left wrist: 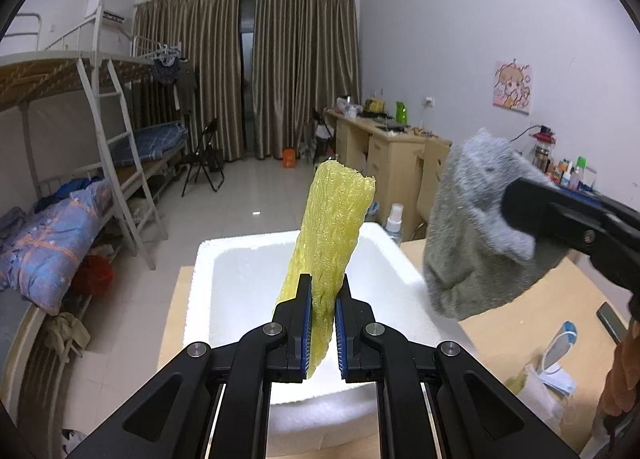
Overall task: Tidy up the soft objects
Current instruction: 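Carry the yellow sleeve and grey sock with both tools over the white foam box, then open both tools to drop the sleeve and sock into the foam box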
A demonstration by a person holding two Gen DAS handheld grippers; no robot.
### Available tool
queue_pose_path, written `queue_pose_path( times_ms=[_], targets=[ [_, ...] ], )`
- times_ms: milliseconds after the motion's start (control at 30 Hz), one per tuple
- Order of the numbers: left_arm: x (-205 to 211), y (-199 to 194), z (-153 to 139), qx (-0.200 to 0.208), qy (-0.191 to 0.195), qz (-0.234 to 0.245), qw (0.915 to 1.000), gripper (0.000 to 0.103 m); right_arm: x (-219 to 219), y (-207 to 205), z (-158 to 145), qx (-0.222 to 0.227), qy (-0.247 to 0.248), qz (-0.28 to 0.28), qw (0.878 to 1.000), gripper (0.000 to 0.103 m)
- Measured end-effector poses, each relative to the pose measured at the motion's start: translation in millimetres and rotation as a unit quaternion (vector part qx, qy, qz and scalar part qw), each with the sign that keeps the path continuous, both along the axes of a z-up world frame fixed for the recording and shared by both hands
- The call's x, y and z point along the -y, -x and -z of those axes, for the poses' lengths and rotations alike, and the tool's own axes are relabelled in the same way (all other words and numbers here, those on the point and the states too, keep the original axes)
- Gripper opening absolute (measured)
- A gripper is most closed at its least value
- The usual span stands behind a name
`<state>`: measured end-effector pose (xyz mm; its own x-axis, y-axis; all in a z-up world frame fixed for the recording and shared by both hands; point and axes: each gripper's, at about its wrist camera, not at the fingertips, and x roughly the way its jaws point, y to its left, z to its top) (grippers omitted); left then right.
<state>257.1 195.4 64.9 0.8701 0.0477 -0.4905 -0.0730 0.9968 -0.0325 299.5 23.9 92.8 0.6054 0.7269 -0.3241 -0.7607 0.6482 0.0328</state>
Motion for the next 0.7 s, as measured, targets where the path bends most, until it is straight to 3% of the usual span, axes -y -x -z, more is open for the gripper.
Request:
queue_pose_path(
  times_ms=[267, 333, 367, 400, 467, 533, 700],
  targets=[
    [-10, -11, 14, -0.01, 0.0, -0.016, 0.9998, 0.015, -5, -10, 4, -0.01, 0.006, 0.003, 1.0, 0.02],
    [-9, -11, 15, -0.009, -0.004, -0.019, 0.9998, 0.026, -6, -11, 4, -0.01, 0.006, 0.003, 1.0, 0.02],
    [-9, -10, 15, -0.007, -0.006, -0.023, 0.9997, 0.046, -7, -11, 3, -0.011, 0.006, 0.003, 1.0, 0.02],
    [-9, -8, 15, -0.005, -0.008, -0.026, 0.9996, 0.072, -8, -11, 3, -0.011, 0.006, 0.003, 1.0, 0.02],
    [-10, -3, 12, 0.008, -0.019, -0.048, 0.9986, 0.096, -8, -11, 3, -0.011, 0.006, 0.002, 1.0, 0.02],
    [-9, 6, 8, 0.031, -0.031, -0.066, 0.9969, 0.099, -10, -11, 2, -0.01, 0.008, 0.001, 1.0, 0.02],
    [-15, 16, 5, 0.041, -0.024, -0.072, 0.9963, 0.099, -16, -14, 4, -0.013, 0.011, -0.001, 1.0, 0.02]
  ],
)
